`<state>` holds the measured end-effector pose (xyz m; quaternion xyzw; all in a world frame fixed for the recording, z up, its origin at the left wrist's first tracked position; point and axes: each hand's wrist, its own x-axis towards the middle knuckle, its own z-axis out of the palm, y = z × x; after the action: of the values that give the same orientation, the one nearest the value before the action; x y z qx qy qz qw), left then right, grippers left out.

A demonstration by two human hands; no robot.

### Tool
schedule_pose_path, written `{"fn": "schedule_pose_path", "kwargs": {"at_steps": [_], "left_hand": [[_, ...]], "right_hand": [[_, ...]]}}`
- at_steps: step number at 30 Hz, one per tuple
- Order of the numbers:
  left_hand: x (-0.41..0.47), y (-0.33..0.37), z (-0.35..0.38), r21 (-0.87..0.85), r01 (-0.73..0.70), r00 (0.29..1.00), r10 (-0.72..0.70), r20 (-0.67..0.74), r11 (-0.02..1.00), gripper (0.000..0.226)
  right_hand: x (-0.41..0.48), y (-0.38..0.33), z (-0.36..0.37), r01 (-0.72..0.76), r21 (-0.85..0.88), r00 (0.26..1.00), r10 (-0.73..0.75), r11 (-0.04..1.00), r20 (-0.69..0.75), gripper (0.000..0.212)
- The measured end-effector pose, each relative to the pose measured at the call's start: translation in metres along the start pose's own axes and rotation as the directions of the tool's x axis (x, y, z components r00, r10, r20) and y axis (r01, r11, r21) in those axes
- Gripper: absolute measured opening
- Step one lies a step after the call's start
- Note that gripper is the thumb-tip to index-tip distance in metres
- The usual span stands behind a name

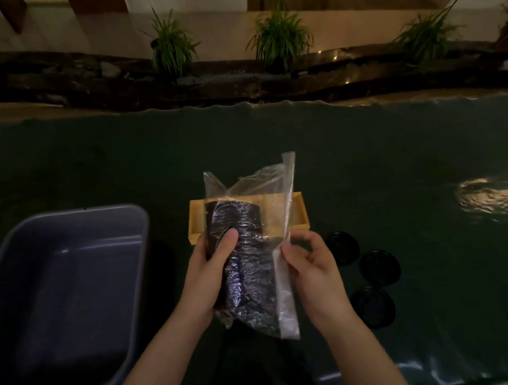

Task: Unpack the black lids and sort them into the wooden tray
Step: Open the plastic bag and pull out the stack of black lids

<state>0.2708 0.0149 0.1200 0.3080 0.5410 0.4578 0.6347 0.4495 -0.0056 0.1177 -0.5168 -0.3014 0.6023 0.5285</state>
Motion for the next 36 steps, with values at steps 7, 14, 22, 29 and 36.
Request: {"fn": "schedule_pose_path", "kwargs": {"at_steps": [7,14,22,29,36], "left_hand": [[-0.008,0.001,-0.001,0.044,-0.091,0.996,0.092,-0.015,0.995,0.069],[-0.01,0.009,-0.003,0.153,-0.164,0.986,0.163,0.02,0.975,0.057],[-0.001,0.016,-0.023,0.097,-0.106,0.992,0.112,-0.061,0.99,0.075],[0.002,0.02,-0.016,0.086,-0.1,0.993,0.104,-0.048,0.991,0.094],[0.003,0.03,-0.018,0.105,-0.133,0.99,0.137,-0.035,0.986,0.067]], "right_hand": [[-0.006,-0.001,0.006,0.321,-0.513,0.941,-0.327,0.796,0.082,0.007],[-0.004,-0.004,0.009,0.251,-0.613,0.949,-0.314,0.749,0.004,0.03],[0.006,-0.032,-0.018,0.076,-0.113,0.997,-0.072,0.991,0.038,0.011],[0.004,-0.026,-0.006,0.22,-0.419,0.97,-0.243,0.881,-0.001,0.013],[0.001,-0.032,-0.004,0.285,-0.752,0.912,-0.411,0.594,0.022,0.02]]}}
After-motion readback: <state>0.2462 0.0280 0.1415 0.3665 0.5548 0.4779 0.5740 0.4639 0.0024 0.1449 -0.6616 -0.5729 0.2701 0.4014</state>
